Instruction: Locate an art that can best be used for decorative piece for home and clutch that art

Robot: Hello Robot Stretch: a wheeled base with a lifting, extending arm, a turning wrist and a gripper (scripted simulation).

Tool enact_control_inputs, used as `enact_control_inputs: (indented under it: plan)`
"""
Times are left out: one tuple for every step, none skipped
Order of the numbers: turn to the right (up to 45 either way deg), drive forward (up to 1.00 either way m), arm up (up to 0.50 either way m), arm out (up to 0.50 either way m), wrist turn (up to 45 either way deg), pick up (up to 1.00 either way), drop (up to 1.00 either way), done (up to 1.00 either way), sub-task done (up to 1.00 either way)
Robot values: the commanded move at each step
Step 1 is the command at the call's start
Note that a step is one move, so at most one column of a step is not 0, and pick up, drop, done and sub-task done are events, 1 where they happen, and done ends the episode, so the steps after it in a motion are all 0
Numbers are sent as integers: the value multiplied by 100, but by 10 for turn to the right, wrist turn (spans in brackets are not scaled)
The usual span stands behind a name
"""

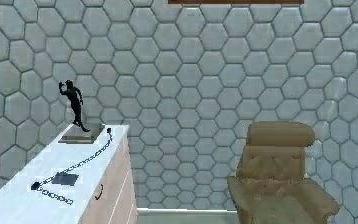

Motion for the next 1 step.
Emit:
enact_control_inputs:
  plan:
    - [0, 35, 0, 0, 0, 0, 0, 0, 0]
